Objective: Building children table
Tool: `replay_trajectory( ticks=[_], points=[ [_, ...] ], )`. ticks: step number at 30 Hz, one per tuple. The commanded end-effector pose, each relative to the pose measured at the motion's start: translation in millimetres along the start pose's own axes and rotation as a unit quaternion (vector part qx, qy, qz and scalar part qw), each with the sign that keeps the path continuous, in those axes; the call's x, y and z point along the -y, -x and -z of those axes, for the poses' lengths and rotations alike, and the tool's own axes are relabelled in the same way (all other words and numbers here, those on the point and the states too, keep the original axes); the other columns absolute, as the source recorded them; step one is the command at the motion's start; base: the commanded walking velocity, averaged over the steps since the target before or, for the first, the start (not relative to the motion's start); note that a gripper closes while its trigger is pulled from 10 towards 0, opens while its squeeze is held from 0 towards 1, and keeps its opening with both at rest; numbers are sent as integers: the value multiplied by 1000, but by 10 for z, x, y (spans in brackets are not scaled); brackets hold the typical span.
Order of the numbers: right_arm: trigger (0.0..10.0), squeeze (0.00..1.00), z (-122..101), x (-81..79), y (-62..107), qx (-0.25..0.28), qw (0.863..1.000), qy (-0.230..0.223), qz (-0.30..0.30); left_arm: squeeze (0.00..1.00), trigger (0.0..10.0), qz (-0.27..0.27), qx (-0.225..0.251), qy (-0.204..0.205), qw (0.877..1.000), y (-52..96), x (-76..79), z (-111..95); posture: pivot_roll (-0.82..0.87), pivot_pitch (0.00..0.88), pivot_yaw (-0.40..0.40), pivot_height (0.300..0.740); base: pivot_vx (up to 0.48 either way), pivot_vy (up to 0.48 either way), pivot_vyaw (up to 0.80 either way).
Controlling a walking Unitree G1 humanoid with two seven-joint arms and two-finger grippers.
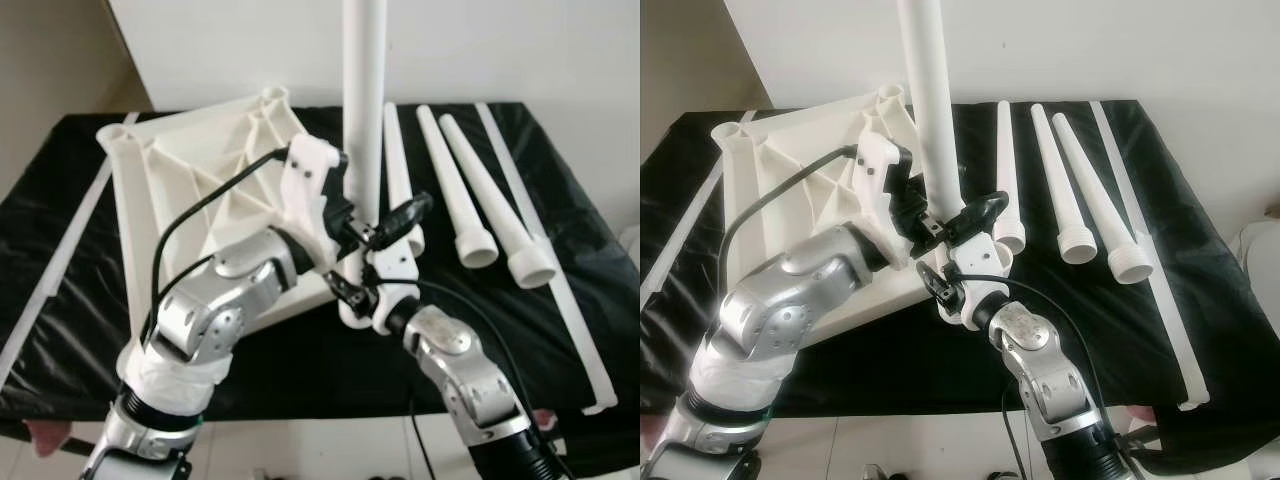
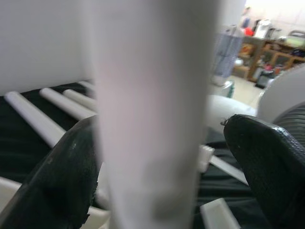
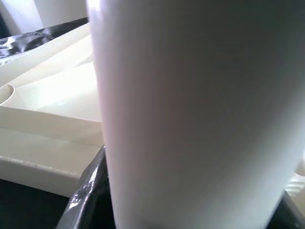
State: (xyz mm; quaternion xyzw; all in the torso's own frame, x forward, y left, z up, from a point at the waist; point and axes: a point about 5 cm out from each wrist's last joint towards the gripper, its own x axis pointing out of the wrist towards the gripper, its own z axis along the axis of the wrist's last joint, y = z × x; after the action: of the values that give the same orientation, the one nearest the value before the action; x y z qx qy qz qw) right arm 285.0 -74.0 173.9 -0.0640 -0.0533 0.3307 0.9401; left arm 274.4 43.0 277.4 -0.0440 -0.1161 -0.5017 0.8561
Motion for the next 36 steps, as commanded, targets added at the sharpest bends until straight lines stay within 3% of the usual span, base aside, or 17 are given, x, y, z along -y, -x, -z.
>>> replay_trajectory(
  ticks=[1, 4, 5, 9, 10, 17, 18, 21, 22, 23, 29, 30, 35, 36],
  points=[
    [10000, 0, -32, -15, 28, 13, 1000, 10, -4, 0, 10000, 8, -9, -3, 1000, 19, -6, 24, -59, 149, 44, 740, 0, 0, 0],
    [10000, 0, -32, -13, 31, 13, 1000, 11, -3, 0, 10000, 9, -5, -3, 1000, 21, -7, 17, -59, 149, 44, 740, 0, 0, 0],
    [10000, 0, -32, -8, 33, 13, 1000, 11, -1, 0, 0, 9, -1, -4, 1000, 25, -7, 6, -58, 151, 49, 740, 0, 0, 0],
    [10000, 0, -43, 30, 35, 18, 1000, 12, 16, 0, 0, 11, -2, -1, 1000, 30, -15, -2, -61, 149, 52, 740, 0, 0, 0],
    [10000, 0, -51, 42, 33, 21, 999, 10, 22, 0, 10000, 7, -7, -2, 1000, 26, -32, 6, -62, 149, 56, 740, 0, 0, 0],
    [10000, 0, -62, 55, 29, 25, 999, 7, 33, 0, 10000, 0, -13, -6, 1000, 24, -67, 10, -62, 150, 60, 740, 0, 0, 0],
    [10000, 0, -64, 56, 30, 27, 999, 8, 35, 0, 0, 3, -8, -2, 1000, 33, -73, -9, -60, 151, 62, 740, 0, 0, 0],
    [10000, 0, -61, 55, 32, 27, 999, 8, 36, 0, 0, 1, -6, 1, 1000, 32, -82, -20, -56, 149, 60, 740, 0, 0, 0],
    [10000, 0, -59, 50, 28, 28, 999, 7, 35, 0, 7373, -1, -10, -3, 1000, 29, -88, -15, -55, 148, 61, 740, 0, 0, 0],
    [10000, 0, -57, 40, 23, 28, 999, 7, 33, 0, 10000, -3, -14, -2, 1000, 26, -91, -6, -55, 148, 61, 740, 0, 0, 0],
    [10000, 0, -58, 20, 12, 30, 999, 5, 26, 0, 10000, 5, -14, -3, 1000, 26, -71, -16, -53, 154, 62, 740, 0, 0, 0],
    [10000, 0, -58, 17, 9, 29, 999, 5, 24, 0, 0, 11, -6, 2, 1000, 32, -61, -35, -55, 152, 63, 740, 0, 0, 0],
    [10000, 0, -44, -7, 5, 27, 1000, 5, 15, 0, 0, 29, 2, -2, 1000, 33, -20, -63, -55, 151, 64, 740, 0, 0, 0],
    [10000, 0, -39, -15, 5, 26, 1000, 5, 13, 0, 2196, 32, -2, -4, 999, 28, -10, -56, -55, 152, 66, 740, 0, 0, 0]
  ],
)
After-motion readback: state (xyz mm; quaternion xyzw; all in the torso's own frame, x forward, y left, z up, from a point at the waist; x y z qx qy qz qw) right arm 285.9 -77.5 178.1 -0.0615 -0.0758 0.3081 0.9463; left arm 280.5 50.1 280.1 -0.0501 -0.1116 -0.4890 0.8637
